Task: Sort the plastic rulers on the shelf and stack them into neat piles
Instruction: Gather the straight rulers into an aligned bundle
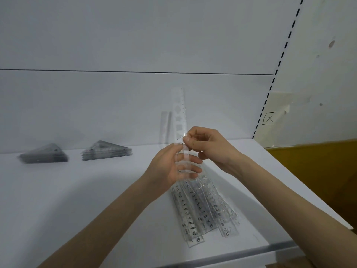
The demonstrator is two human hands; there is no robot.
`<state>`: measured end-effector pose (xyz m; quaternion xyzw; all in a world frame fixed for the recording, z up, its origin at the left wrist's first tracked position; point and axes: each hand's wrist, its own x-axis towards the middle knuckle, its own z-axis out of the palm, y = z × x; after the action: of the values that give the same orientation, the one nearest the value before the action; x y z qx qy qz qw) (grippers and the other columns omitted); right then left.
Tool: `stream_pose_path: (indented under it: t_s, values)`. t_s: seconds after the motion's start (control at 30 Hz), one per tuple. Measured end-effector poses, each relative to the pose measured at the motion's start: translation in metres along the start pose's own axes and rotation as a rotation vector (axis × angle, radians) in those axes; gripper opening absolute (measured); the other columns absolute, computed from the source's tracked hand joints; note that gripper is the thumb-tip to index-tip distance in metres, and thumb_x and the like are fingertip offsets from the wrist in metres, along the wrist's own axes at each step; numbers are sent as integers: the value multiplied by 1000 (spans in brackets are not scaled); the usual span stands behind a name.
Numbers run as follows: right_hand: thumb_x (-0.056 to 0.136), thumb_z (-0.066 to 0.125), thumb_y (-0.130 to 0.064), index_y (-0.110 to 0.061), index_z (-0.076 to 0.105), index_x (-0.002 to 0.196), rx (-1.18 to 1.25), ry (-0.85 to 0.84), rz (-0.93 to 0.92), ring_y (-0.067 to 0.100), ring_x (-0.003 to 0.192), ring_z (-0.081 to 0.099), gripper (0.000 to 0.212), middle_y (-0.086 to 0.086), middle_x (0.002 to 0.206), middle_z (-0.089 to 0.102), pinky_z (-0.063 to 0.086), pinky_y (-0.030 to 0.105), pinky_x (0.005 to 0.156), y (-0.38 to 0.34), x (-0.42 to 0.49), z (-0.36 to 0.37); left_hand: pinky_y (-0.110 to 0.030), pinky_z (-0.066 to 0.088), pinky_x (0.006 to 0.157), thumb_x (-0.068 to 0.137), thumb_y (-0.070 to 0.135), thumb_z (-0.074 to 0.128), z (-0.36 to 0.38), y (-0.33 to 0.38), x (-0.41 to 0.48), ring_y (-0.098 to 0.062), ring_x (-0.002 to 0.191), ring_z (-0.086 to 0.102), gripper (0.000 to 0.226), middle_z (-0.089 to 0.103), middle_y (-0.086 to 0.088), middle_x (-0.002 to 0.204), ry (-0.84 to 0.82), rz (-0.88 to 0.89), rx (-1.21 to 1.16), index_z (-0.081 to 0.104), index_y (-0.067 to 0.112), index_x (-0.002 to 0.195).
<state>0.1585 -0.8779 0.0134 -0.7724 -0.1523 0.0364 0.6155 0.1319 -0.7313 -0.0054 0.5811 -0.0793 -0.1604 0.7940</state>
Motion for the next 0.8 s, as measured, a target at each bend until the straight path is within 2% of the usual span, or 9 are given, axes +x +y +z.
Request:
stream_pose_path:
  t_s: [0.13,0.27,0.37,0.43,0.5,0.53,0.6,0.67,0.8]
  values:
    - [92,63,-30,-14,62,79,-120,43,29,7,58,49,20,-3,72,60,38,19,49,1,-1,-1,-28,45,48,102,20,36,-7,-5,1,-22,50,54,21,63,-14,72,33,53,113,52,6,101]
    - [88,62,-43,-17,62,83,-565,99,145,7,55,56,27,-1,72,65,46,19,49,13,-15,-25,-29,43,50,100,15,35,-16,-7,6,-22,50,49,18,59,-13,71,97,96,153,52,12,105]
    - [76,67,-60,-16,64,91,-852,-58,298,11,74,60,47,-3,81,65,51,24,65,27,-28,-27,-29,44,50,99,20,40,-18,-8,10,-22,53,50,15,58,-13,73,101,99,136,52,14,104]
    - [70,70,-64,-9,66,100,-938,-101,362,19,88,62,63,3,94,66,53,33,77,31,-31,-20,-30,44,51,97,27,44,-18,-10,11,-22,53,50,15,58,-12,72,103,85,108,51,15,103]
    - [71,74,-57,4,66,103,-909,-83,366,32,95,63,70,18,101,69,52,43,84,34,-33,-18,-30,43,51,96,29,46,-19,-13,12,-22,53,50,14,58,-12,72,105,73,82,50,17,102]
    - [73,75,-52,6,67,101,-875,-62,362,31,90,65,65,20,98,70,53,41,81,35,-33,-19,-30,43,51,95,29,46,-20,-15,12,-23,53,49,13,58,-12,71,104,67,72,50,18,101]
    - [76,77,-38,2,71,89,-807,-25,361,16,65,65,42,14,81,73,51,27,63,35,-33,-24,-31,43,53,95,30,47,-23,-16,12,-24,54,50,12,58,-12,71,100,55,53,50,19,99]
    - [77,77,-27,-5,73,79,-722,17,374,4,52,59,22,8,72,74,42,15,48,35,-34,-29,-32,43,56,95,29,46,-25,-17,11,-24,53,50,13,59,-13,71,92,43,33,50,18,99]
    - [79,75,-18,-4,74,74,-546,89,410,7,51,61,15,7,68,73,38,16,43,37,-36,-35,-33,44,56,97,27,43,-27,-18,9,-25,53,51,14,59,-15,72,75,32,-20,51,16,100]
